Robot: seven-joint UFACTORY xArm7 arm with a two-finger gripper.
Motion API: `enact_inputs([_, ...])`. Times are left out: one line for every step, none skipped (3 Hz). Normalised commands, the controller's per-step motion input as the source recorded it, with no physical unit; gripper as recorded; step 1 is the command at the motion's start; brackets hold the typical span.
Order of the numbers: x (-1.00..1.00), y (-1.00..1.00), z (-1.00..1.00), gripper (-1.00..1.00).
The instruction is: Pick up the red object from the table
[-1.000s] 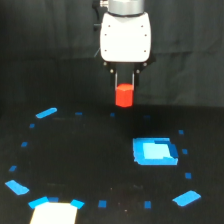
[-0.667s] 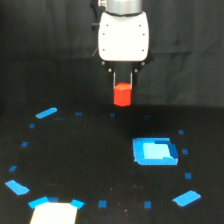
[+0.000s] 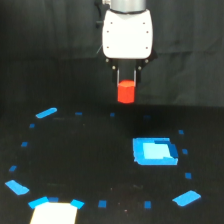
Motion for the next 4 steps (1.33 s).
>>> enact_inputs([-0.17,0.05,0.1,-1.0])
enact_inputs([-0.37,0.02,-0.41,-0.98])
enact_inputs([-0.25,-0.28,0.15,-1.0])
enact_inputs([0.22,0.11,-0.23,-0.87])
